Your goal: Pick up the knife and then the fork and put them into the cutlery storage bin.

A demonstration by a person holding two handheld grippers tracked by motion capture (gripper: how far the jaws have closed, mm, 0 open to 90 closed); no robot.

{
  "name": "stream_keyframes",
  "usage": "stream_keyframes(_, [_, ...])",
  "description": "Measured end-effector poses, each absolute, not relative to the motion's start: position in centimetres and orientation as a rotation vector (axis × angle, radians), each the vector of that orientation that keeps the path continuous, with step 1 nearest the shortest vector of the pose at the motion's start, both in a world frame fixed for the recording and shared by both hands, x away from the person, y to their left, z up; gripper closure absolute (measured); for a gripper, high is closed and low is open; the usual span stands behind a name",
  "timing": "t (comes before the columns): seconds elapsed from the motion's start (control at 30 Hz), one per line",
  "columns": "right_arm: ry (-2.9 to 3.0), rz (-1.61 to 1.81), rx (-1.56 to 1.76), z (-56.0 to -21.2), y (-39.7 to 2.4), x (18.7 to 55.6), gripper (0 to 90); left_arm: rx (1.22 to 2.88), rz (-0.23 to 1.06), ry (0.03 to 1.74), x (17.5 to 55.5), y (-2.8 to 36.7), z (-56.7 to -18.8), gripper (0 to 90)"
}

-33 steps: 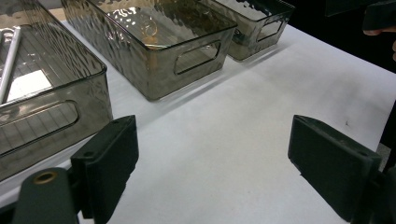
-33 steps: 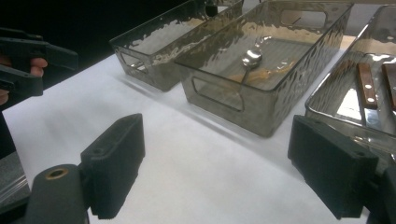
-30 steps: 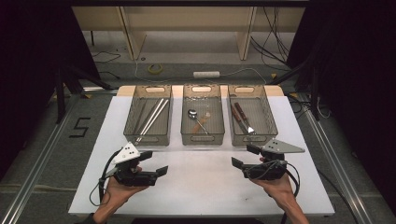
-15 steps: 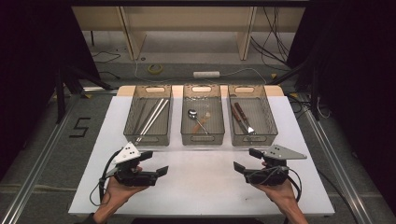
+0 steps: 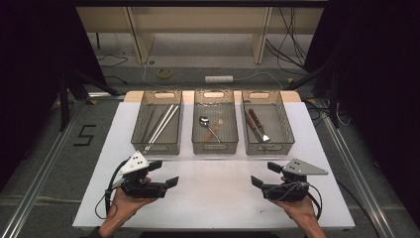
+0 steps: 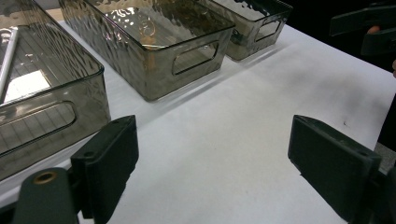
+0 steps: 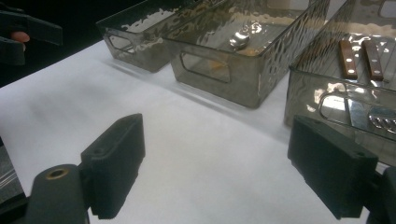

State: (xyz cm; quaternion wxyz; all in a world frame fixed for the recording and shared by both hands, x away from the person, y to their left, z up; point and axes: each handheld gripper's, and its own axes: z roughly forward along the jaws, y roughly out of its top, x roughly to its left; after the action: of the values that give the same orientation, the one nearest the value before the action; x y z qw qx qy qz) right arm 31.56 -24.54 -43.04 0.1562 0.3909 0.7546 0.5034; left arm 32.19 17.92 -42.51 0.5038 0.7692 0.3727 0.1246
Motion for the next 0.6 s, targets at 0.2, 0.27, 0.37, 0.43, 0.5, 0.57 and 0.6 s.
stream_keyframes(0.2, [2.158, 1.441, 1.117, -43.05, -24.57, 31.53, 20.0, 1.857, 0.3, 0.901, 32.21, 17.94, -42.52, 15.6])
stream_keyframes(0.27, [2.161, 1.442, 1.113, -43.05, -24.55, 31.53, 20.0, 1.857, 0.301, 0.9, 32.2, 17.92, -42.51, 15.6])
stream_keyframes(0.37, [2.161, 1.443, 1.115, -43.05, -24.54, 31.5, 20.0, 1.857, 0.301, 0.9, 32.21, 17.93, -42.51, 15.6])
stream_keyframes(0.43, [2.161, 1.444, 1.114, -43.06, -24.53, 31.5, 20.0, 1.857, 0.301, 0.9, 32.21, 17.93, -42.5, 15.7])
stream_keyframes(0.5, [2.162, 1.442, 1.114, -43.06, -24.5, 31.48, 19.9, 1.857, 0.302, 0.9, 32.2, 17.93, -42.5, 15.6])
stream_keyframes(0.57, [2.163, 1.443, 1.108, -43.08, -24.46, 31.49, 20.0, 1.858, 0.302, 0.9, 32.2, 17.93, -42.5, 15.7])
stream_keyframes(0.6, [2.164, 1.442, 1.11, -43.08, -24.45, 31.48, 20.0, 1.856, 0.301, 0.902, 32.18, 17.92, -42.5, 15.6])
